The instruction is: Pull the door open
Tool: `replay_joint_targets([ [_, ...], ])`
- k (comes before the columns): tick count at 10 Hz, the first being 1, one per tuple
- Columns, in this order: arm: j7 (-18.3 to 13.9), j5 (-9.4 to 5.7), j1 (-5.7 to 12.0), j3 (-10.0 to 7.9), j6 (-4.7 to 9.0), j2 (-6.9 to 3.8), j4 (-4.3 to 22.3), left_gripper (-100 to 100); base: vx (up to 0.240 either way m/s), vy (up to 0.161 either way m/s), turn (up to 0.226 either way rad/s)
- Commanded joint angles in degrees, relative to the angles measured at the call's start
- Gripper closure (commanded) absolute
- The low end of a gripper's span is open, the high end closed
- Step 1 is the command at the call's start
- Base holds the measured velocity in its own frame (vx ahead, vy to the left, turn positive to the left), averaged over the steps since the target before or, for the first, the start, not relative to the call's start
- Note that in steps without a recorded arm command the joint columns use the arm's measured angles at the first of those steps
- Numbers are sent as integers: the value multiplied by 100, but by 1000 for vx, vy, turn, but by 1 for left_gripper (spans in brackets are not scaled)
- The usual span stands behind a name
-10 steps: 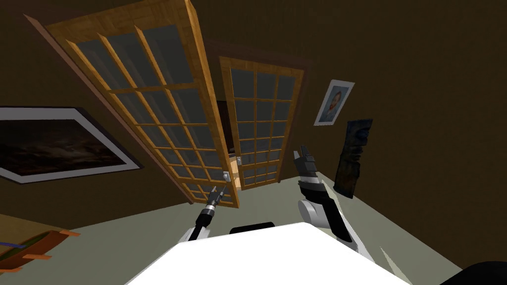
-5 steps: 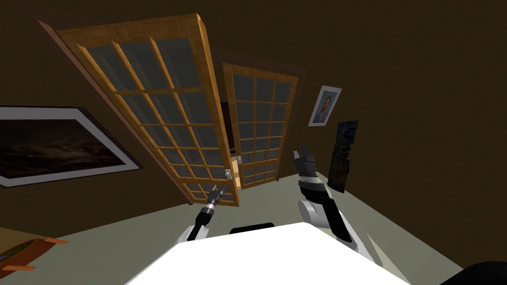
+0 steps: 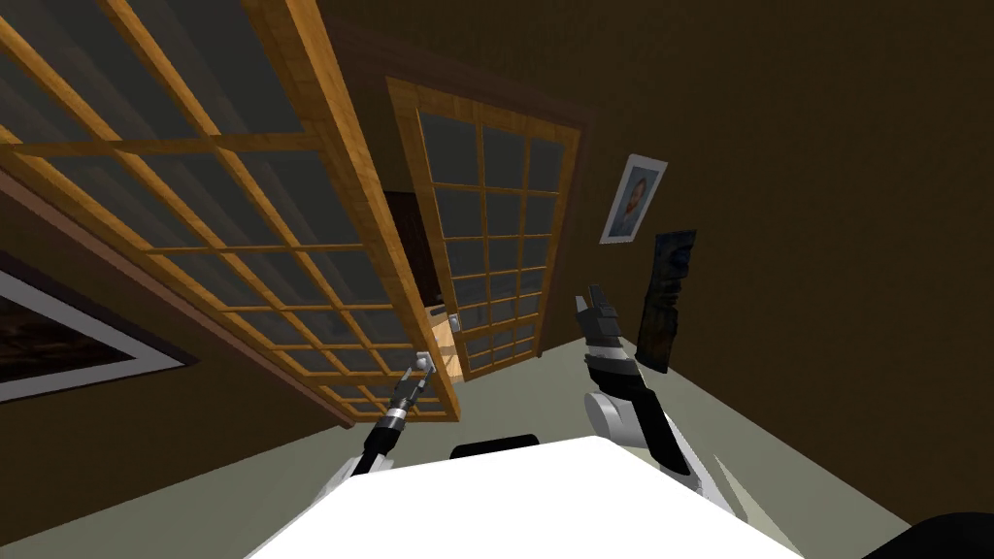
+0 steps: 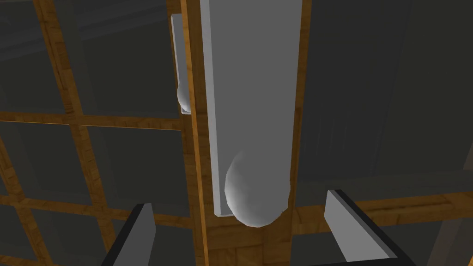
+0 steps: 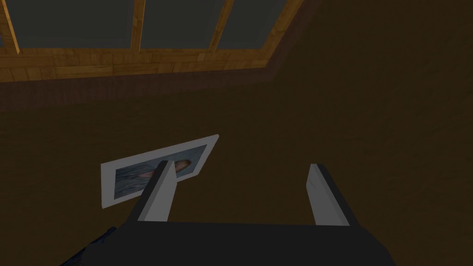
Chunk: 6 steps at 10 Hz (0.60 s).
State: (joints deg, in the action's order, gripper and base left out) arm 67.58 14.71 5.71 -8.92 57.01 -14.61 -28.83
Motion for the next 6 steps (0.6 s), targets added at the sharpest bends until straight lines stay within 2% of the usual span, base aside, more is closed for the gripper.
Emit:
replay_joint_targets([
  [1,-96,-61,-115,-78,3,-129,-67,-100,180,-25,-170],
  [3,-84,-49,-149,-62,-19,-102,-152,-100,96,-14,-44],
  [4,-84,-49,-149,-62,-19,-102,-152,100,-6,3,10],
  [6,-84,-49,-149,-62,-19,-102,-152,100,-16,10,-3],
])
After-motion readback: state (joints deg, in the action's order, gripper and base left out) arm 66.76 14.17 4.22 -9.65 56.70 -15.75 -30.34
